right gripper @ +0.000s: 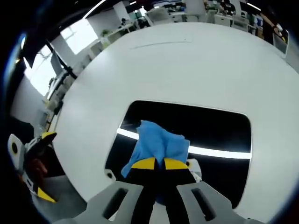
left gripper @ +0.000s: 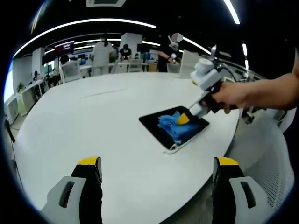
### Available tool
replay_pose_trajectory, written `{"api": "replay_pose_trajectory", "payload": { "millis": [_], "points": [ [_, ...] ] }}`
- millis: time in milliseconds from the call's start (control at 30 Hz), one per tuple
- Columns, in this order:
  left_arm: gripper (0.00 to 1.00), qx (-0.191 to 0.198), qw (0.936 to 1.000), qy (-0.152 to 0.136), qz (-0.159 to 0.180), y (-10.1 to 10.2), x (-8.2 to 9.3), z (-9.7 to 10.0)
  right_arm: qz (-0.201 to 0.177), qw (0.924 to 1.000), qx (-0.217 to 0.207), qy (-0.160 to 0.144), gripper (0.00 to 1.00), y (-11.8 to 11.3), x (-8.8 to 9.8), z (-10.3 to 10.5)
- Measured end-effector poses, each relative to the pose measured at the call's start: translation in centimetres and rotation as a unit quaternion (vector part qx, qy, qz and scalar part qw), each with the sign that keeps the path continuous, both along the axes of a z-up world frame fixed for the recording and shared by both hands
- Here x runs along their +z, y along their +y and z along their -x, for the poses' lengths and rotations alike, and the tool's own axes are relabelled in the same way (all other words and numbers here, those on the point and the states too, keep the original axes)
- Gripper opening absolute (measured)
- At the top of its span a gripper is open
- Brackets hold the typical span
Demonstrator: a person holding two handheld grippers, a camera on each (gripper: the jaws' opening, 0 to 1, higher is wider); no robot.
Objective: Wipe the mirror surface with the cleaning cloth until all visible marks leave the cleaned area.
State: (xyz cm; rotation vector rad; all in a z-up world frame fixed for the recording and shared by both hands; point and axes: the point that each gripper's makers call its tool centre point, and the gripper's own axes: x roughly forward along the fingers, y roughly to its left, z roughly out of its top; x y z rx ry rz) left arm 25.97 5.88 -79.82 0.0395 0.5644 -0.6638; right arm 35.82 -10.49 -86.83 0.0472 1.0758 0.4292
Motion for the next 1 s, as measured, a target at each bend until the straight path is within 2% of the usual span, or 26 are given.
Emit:
{"api": "replay_pose_trajectory", "payload": {
  "millis": [567, 1000],
  "points": [
    [0.99, 0.002, 1.0000, 0.001, 0.000, 0.0, 0.0, -0.1, 0.010, 0.9999, 0.005, -0.003, 0.00, -0.1, -0.3, -3.3],
    [0.99, 0.003, 1.0000, 0.003, -0.002, 0.1, -0.2, -0.1, 0.016, 0.9998, 0.010, -0.006, 0.00, -0.1, -0.4, -5.0]
  ]
}}
